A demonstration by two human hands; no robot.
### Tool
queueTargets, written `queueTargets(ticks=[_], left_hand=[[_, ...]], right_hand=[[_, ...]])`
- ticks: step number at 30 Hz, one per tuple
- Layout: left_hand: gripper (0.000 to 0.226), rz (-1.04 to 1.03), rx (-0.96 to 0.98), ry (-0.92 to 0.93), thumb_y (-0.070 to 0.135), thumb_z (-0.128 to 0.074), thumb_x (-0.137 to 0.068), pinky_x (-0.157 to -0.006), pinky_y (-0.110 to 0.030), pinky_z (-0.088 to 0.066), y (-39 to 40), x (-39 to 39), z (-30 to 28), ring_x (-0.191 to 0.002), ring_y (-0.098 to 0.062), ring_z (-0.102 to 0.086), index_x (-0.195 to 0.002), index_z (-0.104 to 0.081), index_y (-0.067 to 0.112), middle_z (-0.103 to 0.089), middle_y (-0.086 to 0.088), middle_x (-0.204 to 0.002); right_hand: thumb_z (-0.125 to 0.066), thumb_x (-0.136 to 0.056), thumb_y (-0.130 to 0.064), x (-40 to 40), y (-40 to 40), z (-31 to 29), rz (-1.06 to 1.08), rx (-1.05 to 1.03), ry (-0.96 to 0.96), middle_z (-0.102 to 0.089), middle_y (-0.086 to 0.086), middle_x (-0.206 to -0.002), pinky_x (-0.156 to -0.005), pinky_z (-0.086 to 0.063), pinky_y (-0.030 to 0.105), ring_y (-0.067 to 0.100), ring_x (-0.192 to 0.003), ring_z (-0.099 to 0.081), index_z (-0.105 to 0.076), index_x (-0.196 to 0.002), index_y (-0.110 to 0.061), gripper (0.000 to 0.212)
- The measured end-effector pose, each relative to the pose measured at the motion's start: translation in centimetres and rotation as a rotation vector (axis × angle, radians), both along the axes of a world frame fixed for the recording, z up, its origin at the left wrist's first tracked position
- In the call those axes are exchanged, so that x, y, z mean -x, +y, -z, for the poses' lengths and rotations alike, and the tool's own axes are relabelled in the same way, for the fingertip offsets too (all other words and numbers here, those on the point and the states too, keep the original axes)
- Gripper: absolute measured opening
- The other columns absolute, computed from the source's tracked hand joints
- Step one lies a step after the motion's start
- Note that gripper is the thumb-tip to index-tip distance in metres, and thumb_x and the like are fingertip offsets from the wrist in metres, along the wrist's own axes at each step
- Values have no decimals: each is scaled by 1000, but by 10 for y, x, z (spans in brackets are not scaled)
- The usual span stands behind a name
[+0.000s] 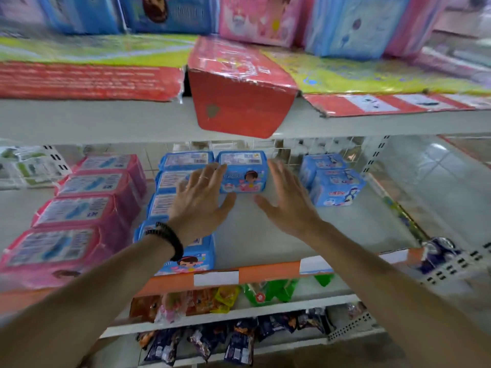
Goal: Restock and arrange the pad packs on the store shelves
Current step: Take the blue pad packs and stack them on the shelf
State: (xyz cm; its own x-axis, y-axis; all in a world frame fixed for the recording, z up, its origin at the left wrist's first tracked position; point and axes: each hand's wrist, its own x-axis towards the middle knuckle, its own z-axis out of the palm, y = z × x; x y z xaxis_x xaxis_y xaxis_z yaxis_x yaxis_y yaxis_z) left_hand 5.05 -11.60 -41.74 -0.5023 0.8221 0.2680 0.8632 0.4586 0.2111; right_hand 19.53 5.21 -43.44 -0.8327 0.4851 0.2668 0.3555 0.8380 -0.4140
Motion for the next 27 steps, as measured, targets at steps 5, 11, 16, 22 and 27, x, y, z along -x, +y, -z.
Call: queueTargets(ticks=[5, 11, 16, 22, 27], left_hand=[[67, -60, 179, 70, 63, -42, -93, -116, -60, -20, -1, 0, 0, -149, -31, -16, -150, -31, 27, -17, -1, -163], [70, -144, 310, 19, 67, -46, -89, -115, -68, -11, -4, 13, 11, -150, -36, -5, -148, -32, 33, -9, -4, -165], [62, -59, 403, 136, 59, -46, -94, -116, -71, -7, 30, 30, 11, -150, -36, -13, -151, -34, 36, -15, -6, -166], [61, -59, 633, 225, 64, -29, -96, -115, -72, -2, 84, 62, 20, -151, -31, -12, -149, -42, 37, -14, 3, -167], [64, -36, 579, 28, 70, -31, -95, -118, -66, -3, 81, 68, 4, -151, -29, -10, -150, -41, 39, -16, 6, -165]], right_hand=[[-52, -97, -47, 12, 2, 1, -15, -95, -196, -9, 3, -166, -116, -27, 54, 28, -151, -12, -21, -156, -30, 69], [-65, -83, -4, 68, 34, 24, -12, 20, 6, -53, 17, -138, -99, -48, 39, 35, -119, -56, -57, -135, -7, 53], [-58, -84, -6, 109, 61, 31, 159, 21, 33, -65, 20, -111, -74, -49, 32, 34, -98, -65, -60, -129, -12, 45], [-67, -86, -10, 119, 79, 33, 157, 6, 44, -73, 19, -104, -69, -42, 27, 34, -92, -68, -68, -123, -9, 37], [-77, -82, -18, 115, 81, 25, 146, 82, -19, -71, 17, -109, -72, -43, 29, 32, -98, -66, -64, -118, -8, 40]])
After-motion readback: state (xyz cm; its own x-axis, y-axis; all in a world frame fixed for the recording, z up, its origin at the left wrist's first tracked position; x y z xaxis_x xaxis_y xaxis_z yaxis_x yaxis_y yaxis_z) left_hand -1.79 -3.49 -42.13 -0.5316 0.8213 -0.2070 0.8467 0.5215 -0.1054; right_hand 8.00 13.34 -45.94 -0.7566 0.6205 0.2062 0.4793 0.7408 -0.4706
